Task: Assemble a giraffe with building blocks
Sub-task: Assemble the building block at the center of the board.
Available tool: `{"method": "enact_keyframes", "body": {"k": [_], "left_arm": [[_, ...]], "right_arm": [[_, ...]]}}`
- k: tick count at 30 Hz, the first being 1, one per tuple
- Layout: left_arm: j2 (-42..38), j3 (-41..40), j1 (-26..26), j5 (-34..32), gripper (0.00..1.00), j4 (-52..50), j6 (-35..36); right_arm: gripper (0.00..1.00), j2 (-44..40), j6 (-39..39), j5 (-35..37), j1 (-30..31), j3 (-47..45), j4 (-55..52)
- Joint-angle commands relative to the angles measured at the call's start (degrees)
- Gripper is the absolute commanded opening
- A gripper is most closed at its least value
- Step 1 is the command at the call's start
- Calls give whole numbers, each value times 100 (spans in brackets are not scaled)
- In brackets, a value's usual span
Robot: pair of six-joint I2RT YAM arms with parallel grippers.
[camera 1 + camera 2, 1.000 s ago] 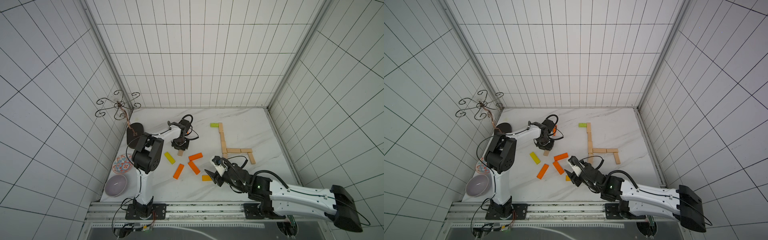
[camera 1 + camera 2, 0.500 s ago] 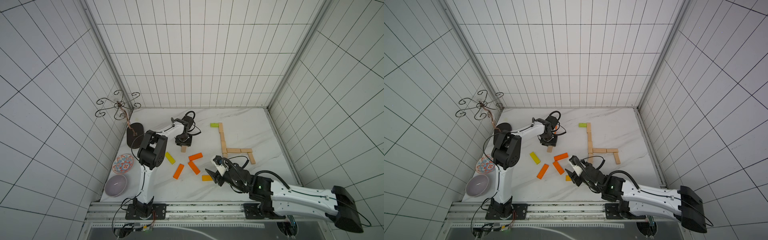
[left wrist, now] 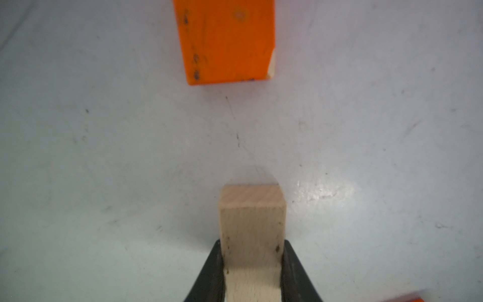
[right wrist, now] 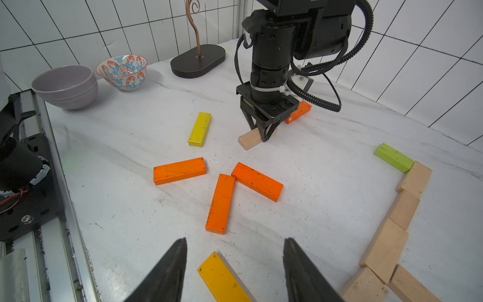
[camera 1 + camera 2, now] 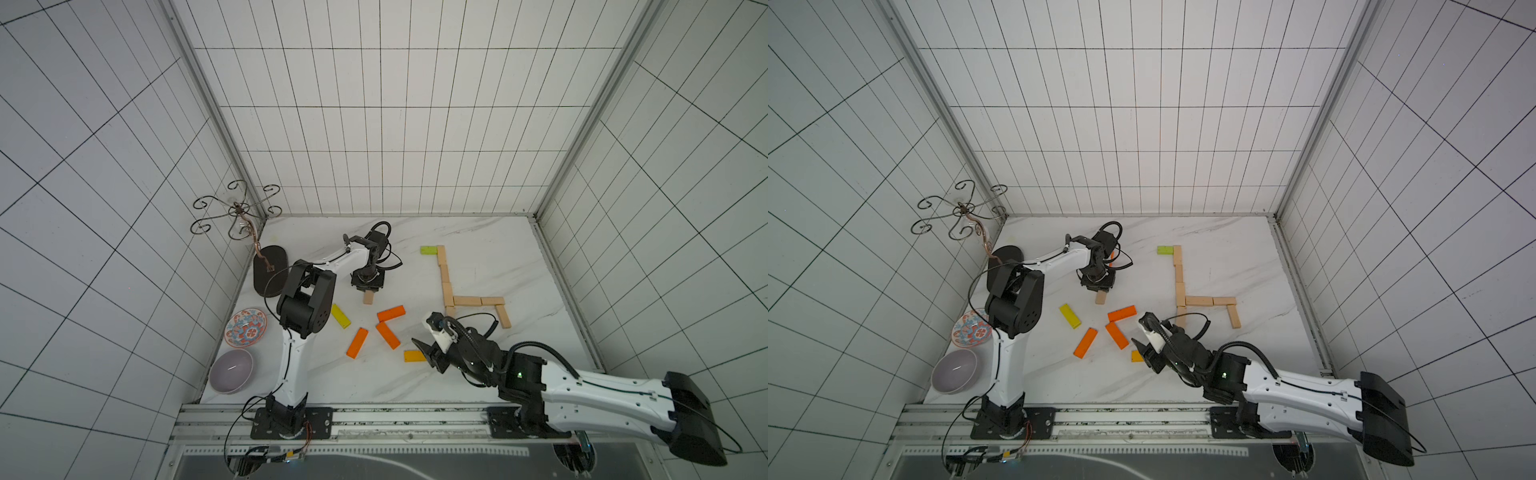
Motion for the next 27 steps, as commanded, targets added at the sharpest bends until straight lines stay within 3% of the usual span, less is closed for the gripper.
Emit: {"method": "enact_keyframes", "body": {"k": [1, 27], "left_arm": [[245, 274, 57, -174, 28, -47, -61], [998, 1147, 192, -40, 30, -227, -45]], "right_arm": [[60, -120, 50, 133, 50, -290, -66], [58, -62, 6, 212, 15, -248, -191]]}}
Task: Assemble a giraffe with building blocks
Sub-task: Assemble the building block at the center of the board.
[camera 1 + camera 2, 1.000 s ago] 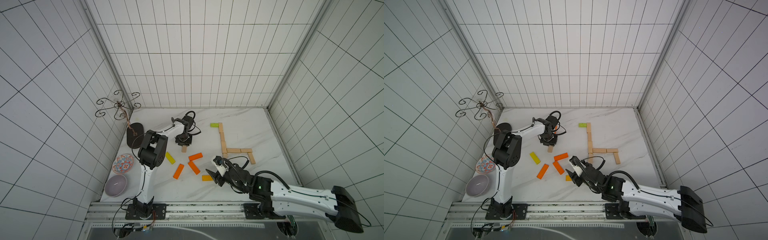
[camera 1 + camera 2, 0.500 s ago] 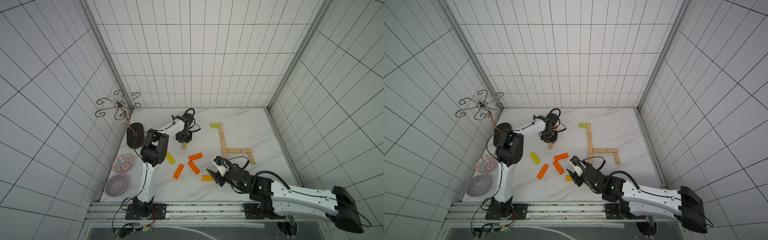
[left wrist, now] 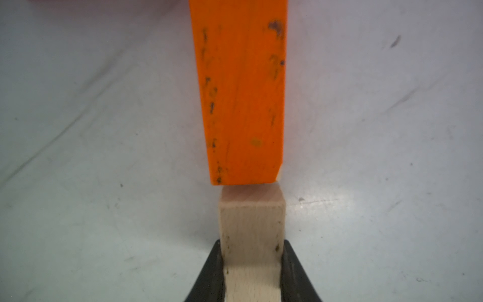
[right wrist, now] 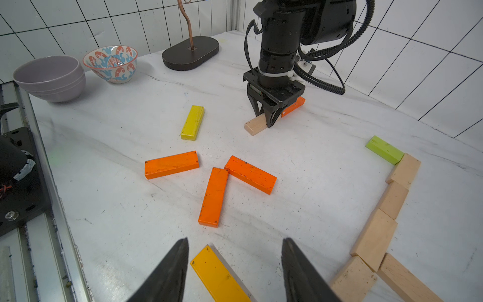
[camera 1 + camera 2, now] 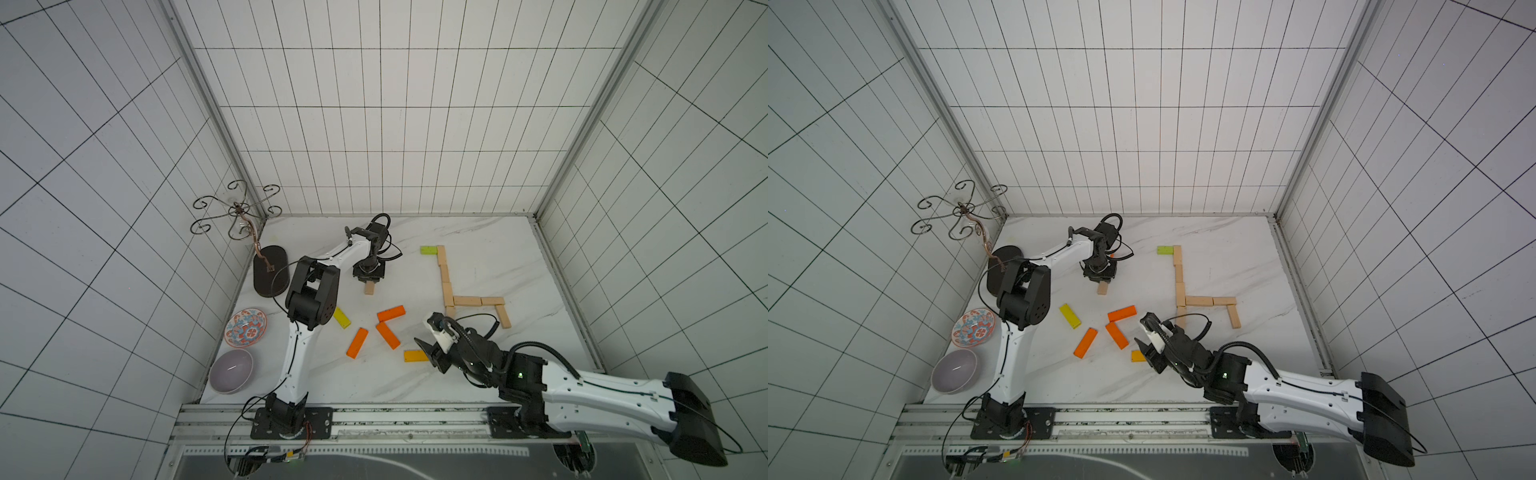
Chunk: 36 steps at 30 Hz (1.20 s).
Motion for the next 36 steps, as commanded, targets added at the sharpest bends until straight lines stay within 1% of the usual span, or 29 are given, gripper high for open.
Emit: {"method": "enact_keyframes", "body": {"k": [1, 4, 6, 13, 17, 20, 24, 26, 28, 33, 36], "left_arm": [[326, 36, 42, -12, 32, 140, -31], [362, 70, 45, -26, 41, 140, -38], [367, 88, 45, -21, 43, 139, -38], [398, 142, 62, -23, 34, 122, -39], [406, 143, 93, -34, 33, 122, -37], [422, 159, 116, -19, 34, 138, -29], [485, 284, 116, 10, 41, 96, -6], [502, 329, 116, 1, 42, 71, 9], [508, 348, 120, -4, 41, 70, 22], [518, 367, 133, 1, 32, 61, 45], [542, 397, 135, 16, 29, 61, 50]], "right_arm": [[58, -31, -7, 81, 10, -248, -8], [58, -27, -7, 78, 1, -257, -4], [57, -16, -7, 73, -6, -266, 2], [56, 22, -7, 44, -37, -266, 14], [56, 22, -6, 42, -50, -274, 23], [56, 30, -7, 31, -60, -274, 31], [56, 59, -16, 15, -69, -275, 57], [56, 85, -16, 0, -72, -267, 67], [56, 101, -16, -7, -79, -257, 67], [55, 108, -16, -21, -100, -266, 69], [55, 118, -16, -36, -106, -266, 79]]}}
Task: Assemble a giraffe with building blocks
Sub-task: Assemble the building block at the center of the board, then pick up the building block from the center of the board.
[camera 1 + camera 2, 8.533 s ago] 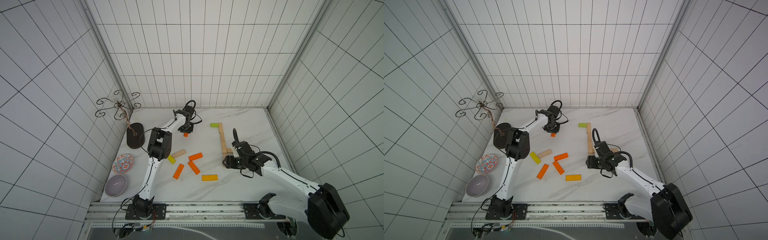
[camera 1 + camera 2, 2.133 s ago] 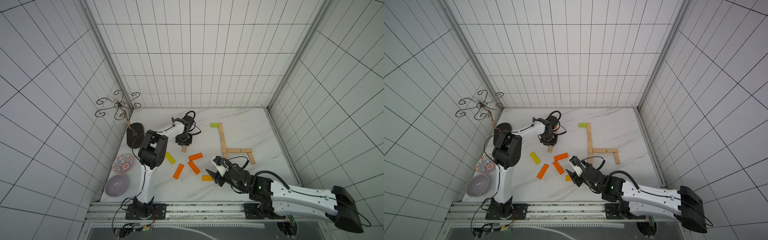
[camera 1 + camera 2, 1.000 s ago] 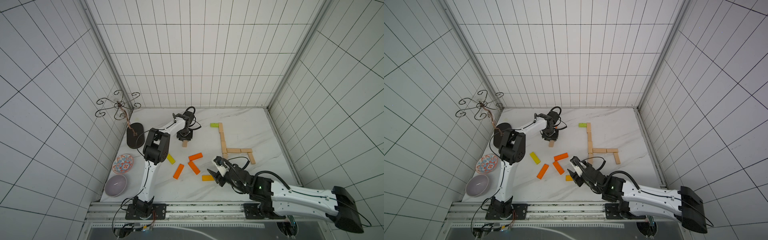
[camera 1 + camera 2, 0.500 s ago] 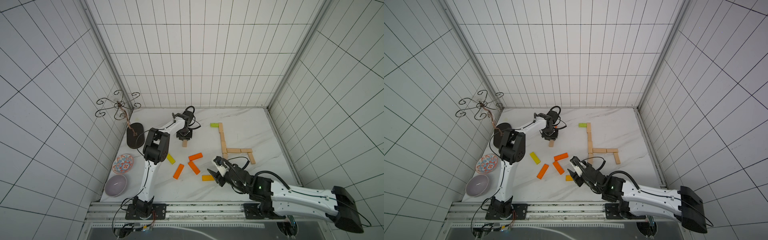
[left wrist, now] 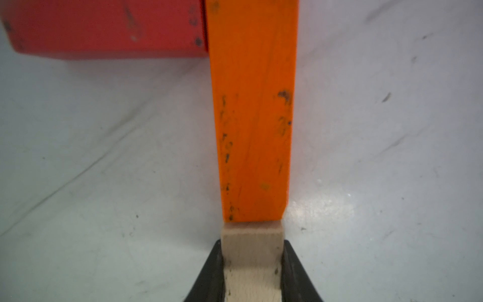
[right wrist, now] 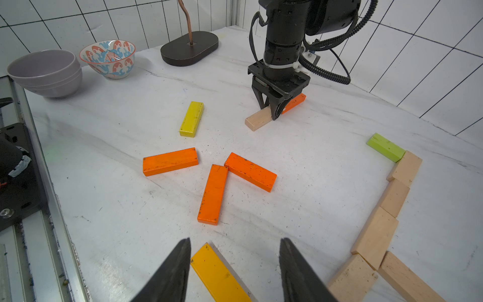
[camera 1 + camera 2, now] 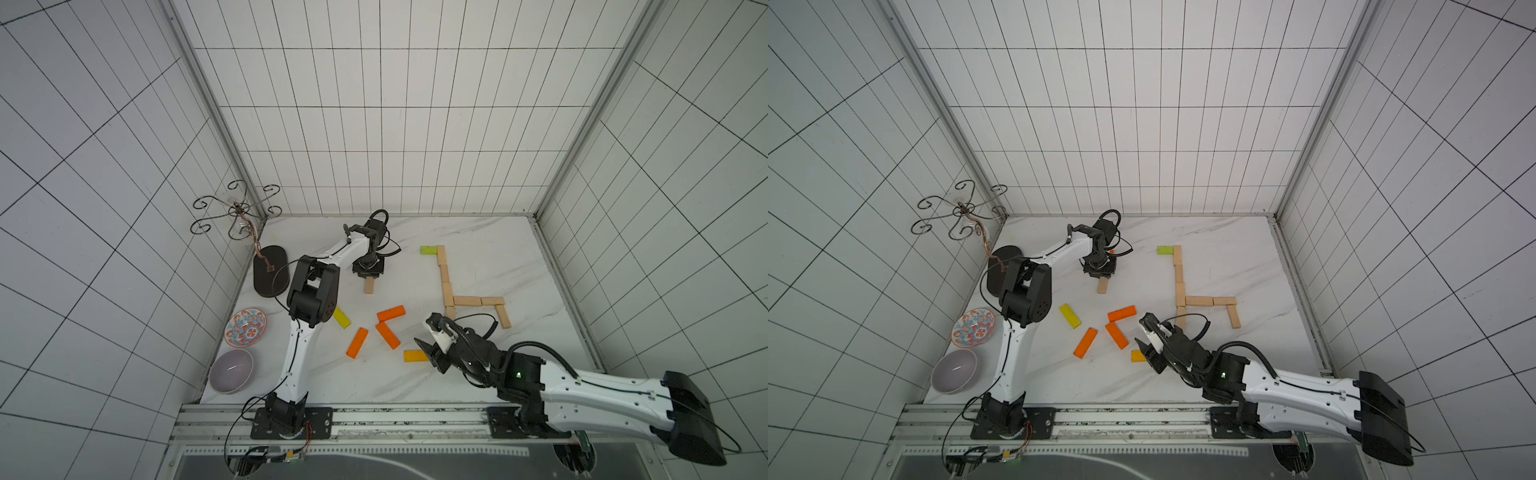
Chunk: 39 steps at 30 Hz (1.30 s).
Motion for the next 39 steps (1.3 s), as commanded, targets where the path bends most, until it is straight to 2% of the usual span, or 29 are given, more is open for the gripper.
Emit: {"method": "enact_keyframes", "body": {"k": [1, 12, 20, 25, 31, 35, 39], "left_arm": [[330, 51, 36, 16, 28, 45, 10], [432, 211, 39, 18, 30, -1, 13], [445, 245, 48, -9, 39, -41, 7], [261, 165, 48, -51, 48, -78, 31], [-380, -37, 6, -154, 60, -120, 51], [-1130, -231, -46, -329, 67, -165, 42], [-2069, -762, -6, -432, 68, -57, -4]], "right_arm": [[55, 21, -14, -24, -52, -266, 82], [55, 58, -22, -49, -83, -274, 114], [55, 73, -31, -75, -112, -283, 124], [55, 81, -31, -92, -128, -274, 133], [55, 76, -14, -99, -135, -240, 133], [55, 42, 12, -75, -131, -178, 124], [55, 2, 29, -37, -142, -100, 81]]}}
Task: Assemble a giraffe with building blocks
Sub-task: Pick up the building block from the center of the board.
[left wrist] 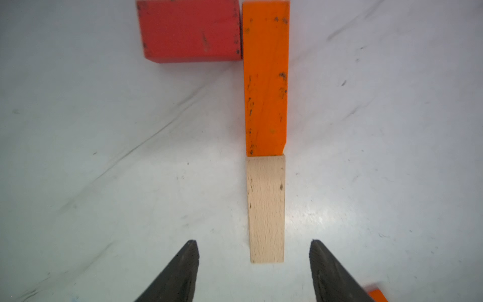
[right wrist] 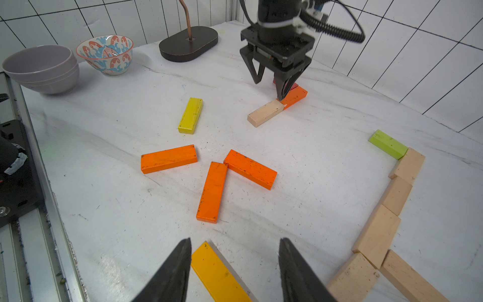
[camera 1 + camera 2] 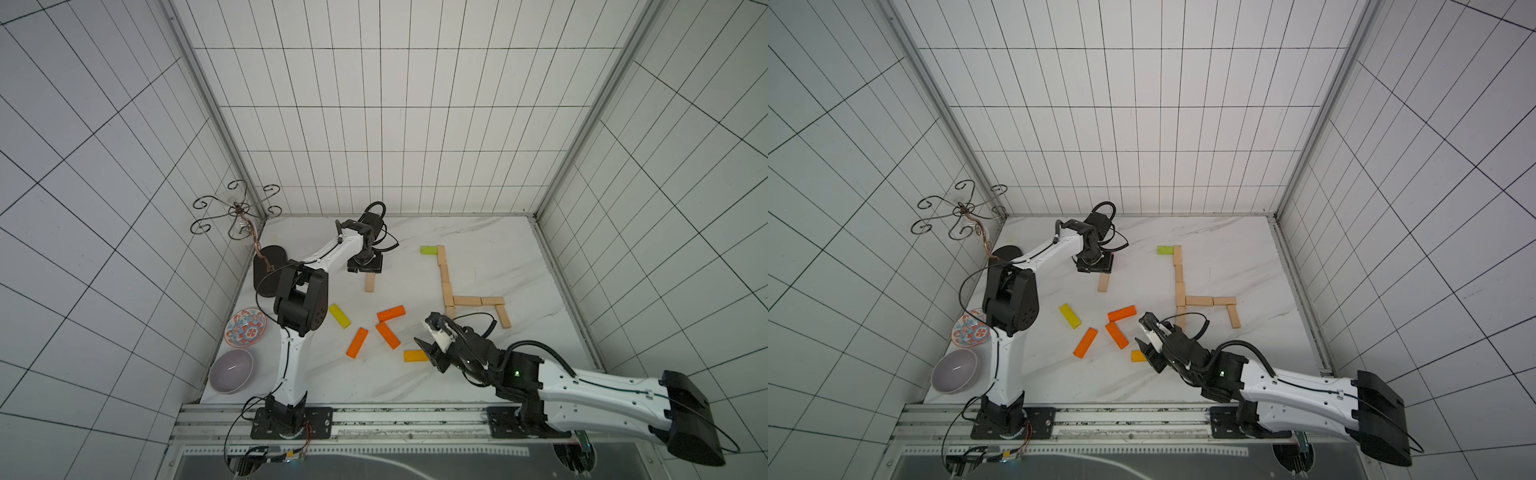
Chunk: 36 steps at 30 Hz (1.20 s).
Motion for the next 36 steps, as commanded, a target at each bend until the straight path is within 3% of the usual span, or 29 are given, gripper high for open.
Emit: {"method": "enact_keyframes", "body": {"k": [1, 9, 14, 23, 36], "left_arm": [[-981, -346, 21, -200, 68, 103, -76], [-2542, -1764, 33, -14, 68, 509, 304], [-2891, -2541, -249, 152, 68, 874, 611], [-2722, -3261, -1012, 319, 72, 1688, 864], [-1587, -2976, -1575, 487, 82, 1774, 1044]], "right_arm": [[55, -70, 35, 62, -53, -77, 61], [54, -310, 312, 104, -45, -111, 24], [54, -551, 647, 66, -35, -297, -12], [53, -785, 899, 17, 174, -684, 44], [54, -857, 977, 194, 363, -855, 120]]}}
